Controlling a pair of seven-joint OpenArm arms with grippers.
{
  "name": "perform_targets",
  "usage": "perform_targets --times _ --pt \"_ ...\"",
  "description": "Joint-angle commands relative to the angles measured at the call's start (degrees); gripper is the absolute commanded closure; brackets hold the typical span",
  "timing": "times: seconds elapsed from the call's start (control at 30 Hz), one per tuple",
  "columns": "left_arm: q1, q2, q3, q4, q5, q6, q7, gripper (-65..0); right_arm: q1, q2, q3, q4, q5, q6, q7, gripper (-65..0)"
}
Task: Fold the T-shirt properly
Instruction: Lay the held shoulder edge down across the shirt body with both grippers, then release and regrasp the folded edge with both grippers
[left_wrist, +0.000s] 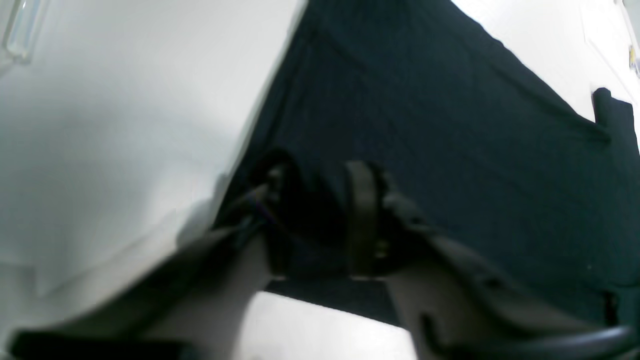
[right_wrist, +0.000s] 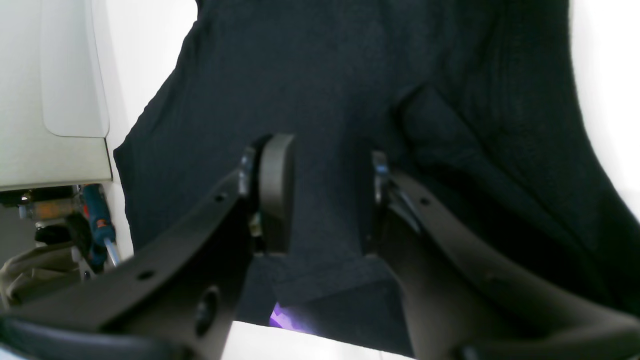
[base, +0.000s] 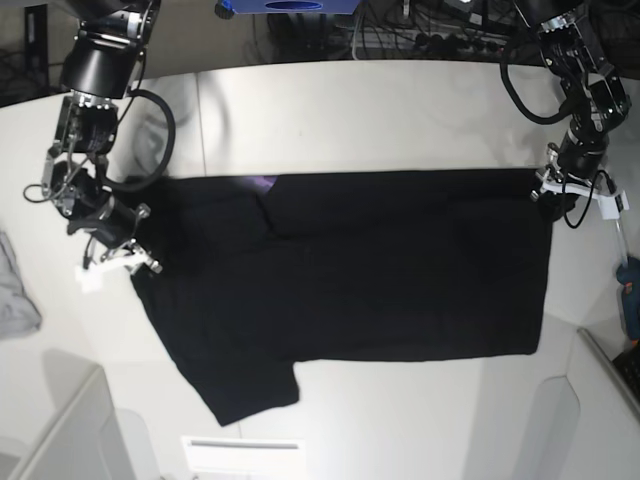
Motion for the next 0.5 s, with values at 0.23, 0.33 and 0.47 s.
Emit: perform_targets --times 0.23,0.33,0.47 --pt "-2.84 -0.89 -0.33 0.97 -0.78 -0.49 -1.24 -36.2 0.02 0.59 0.6 1.36 1.25 0.55 3.06 -20.3" --pt "-2.84 -0.89 -0.5 1.41 -1.04 -0.49 -1.24 -36.9 -2.09 0.59 0.6 2.68 1.34 0.38 5.61 -20.3" --pt "-1.52 -0.45 -4.64 2.9 -1.22 -0.84 -1.24 -36.9 -8.07 -0.02 0.42 8.74 1.34 -5.78 11.06 -20.3"
